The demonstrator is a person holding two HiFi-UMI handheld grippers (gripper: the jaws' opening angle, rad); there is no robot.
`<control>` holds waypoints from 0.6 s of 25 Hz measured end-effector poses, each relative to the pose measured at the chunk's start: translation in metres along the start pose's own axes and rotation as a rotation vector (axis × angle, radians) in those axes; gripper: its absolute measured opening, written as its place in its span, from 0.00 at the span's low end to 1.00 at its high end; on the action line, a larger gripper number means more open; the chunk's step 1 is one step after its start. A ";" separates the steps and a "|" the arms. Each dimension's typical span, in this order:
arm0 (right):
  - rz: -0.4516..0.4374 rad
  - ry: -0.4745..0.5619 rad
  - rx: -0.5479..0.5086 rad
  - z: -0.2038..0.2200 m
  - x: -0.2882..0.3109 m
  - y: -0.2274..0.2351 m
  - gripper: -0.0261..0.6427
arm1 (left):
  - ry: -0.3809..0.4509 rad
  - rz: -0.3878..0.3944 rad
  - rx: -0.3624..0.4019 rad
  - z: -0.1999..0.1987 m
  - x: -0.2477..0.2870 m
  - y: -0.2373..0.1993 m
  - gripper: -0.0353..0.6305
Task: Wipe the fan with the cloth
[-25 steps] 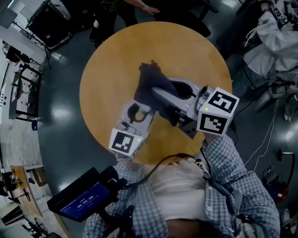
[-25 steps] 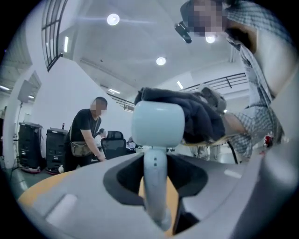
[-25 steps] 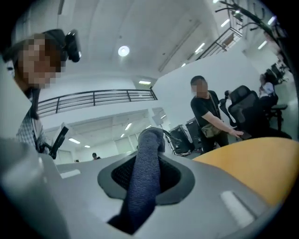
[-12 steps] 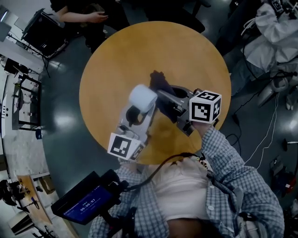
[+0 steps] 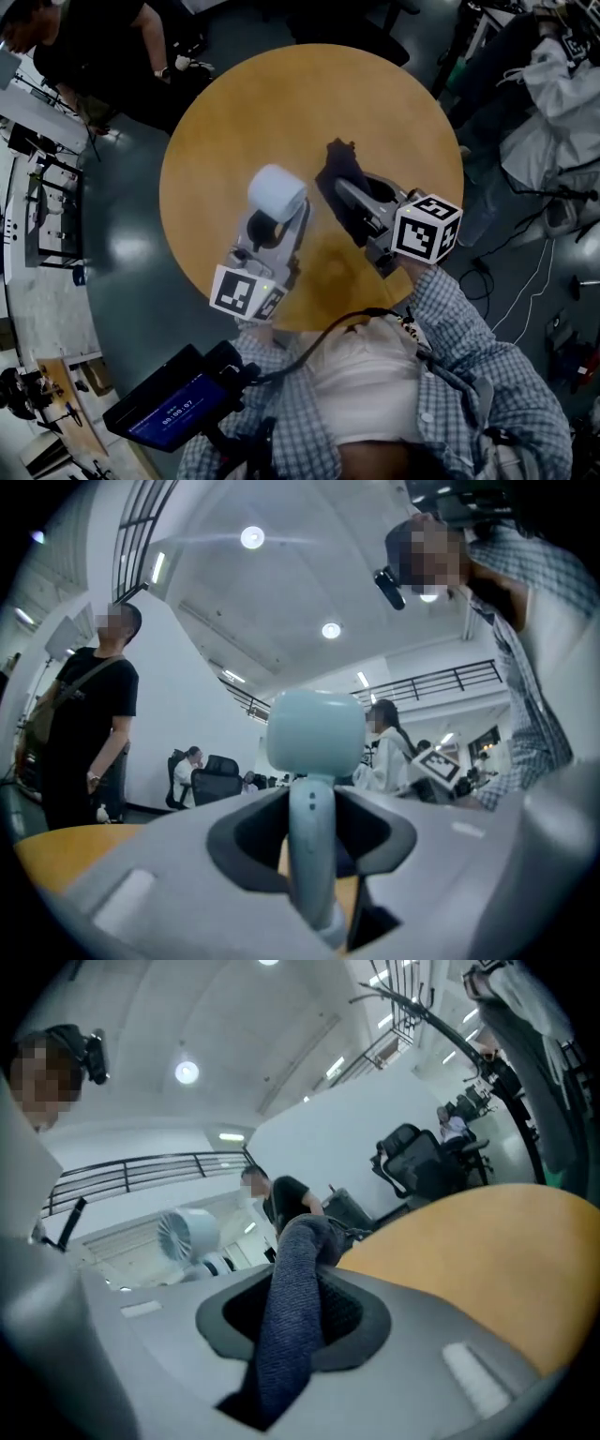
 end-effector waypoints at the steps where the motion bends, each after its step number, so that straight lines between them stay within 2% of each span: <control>1: -0.037 0.057 -0.004 -0.020 -0.006 -0.012 0.17 | 0.001 -0.002 0.001 0.000 0.002 -0.003 0.26; 2: -0.079 0.098 -0.004 -0.037 -0.009 -0.023 0.17 | 0.002 -0.003 0.003 0.000 0.006 -0.006 0.26; 4: -0.152 0.113 -0.012 -0.050 -0.011 -0.040 0.17 | 0.006 -0.003 0.003 0.000 0.014 -0.010 0.26; 6: -0.179 0.063 -0.037 -0.030 -0.015 -0.052 0.17 | 0.020 0.004 0.000 -0.002 0.013 -0.005 0.26; 10: -0.166 -0.099 -0.065 0.038 -0.023 -0.050 0.17 | 0.067 0.028 -0.012 -0.012 0.000 0.007 0.26; 12: -0.139 -0.175 -0.112 0.057 -0.026 -0.038 0.17 | 0.080 0.037 -0.011 -0.015 -0.002 0.007 0.26; 13: -0.111 -0.191 -0.153 0.056 -0.026 -0.030 0.17 | 0.084 0.045 -0.009 -0.016 -0.002 0.007 0.26; 15: -0.058 -0.155 -0.252 0.025 -0.022 -0.019 0.17 | 0.085 0.064 -0.008 -0.019 0.000 0.007 0.26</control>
Point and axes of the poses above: the fingertips, and each gripper's own axes: x forward along the fingers, y to its right, z out of its underside, the point moved 1 cm from there along -x, backward along the fingers, and after that the axes turned 11 degrees about z, right-handed, at the moved point
